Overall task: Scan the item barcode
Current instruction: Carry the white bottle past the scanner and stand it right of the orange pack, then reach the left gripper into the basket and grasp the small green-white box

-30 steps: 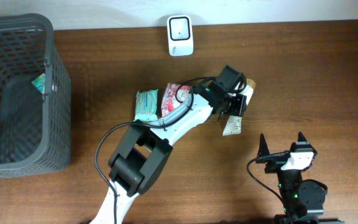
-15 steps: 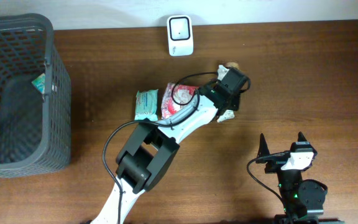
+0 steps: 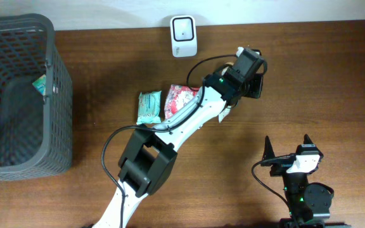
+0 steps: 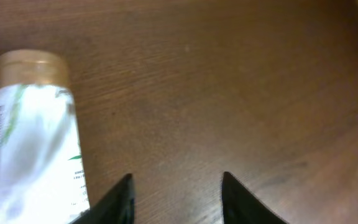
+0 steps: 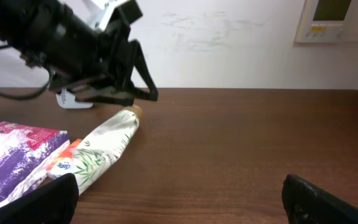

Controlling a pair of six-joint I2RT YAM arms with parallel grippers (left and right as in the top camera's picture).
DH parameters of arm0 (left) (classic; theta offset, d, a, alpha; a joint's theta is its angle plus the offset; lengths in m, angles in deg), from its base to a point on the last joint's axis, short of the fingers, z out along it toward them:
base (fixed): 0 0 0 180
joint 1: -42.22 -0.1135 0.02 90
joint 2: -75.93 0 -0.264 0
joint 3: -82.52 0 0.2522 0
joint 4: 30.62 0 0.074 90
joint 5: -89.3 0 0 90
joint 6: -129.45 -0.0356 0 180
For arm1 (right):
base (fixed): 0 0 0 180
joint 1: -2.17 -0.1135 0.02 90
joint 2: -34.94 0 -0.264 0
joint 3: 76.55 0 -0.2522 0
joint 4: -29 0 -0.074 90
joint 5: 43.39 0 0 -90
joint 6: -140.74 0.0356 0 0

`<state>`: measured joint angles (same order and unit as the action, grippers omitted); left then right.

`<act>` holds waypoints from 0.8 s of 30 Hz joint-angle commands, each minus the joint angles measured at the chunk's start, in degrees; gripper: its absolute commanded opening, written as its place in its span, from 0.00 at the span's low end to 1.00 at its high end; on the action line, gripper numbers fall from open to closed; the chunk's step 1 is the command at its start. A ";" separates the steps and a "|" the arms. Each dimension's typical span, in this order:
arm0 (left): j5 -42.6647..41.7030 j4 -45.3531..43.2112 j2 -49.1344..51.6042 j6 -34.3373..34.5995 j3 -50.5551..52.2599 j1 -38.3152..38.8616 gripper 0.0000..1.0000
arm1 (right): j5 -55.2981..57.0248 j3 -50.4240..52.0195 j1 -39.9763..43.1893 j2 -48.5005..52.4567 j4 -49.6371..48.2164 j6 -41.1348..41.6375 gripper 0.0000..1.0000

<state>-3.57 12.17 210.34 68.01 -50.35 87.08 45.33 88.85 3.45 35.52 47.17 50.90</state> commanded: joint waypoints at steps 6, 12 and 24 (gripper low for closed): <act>7.85 7.28 -21.16 -14.27 -3.21 -10.64 0.51 | 0.70 0.52 -0.46 -0.37 0.04 0.09 0.99; 24.79 12.41 -32.63 -18.53 -3.21 -32.81 0.60 | 0.70 0.52 -0.46 -0.37 0.04 0.09 0.99; 8.41 31.34 -18.97 -17.00 -2.86 -72.43 0.71 | 0.68 0.52 -0.46 -0.37 0.04 0.09 0.99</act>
<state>10.28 41.33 186.71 49.80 -53.25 16.88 45.31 88.85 3.45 35.52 47.17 50.90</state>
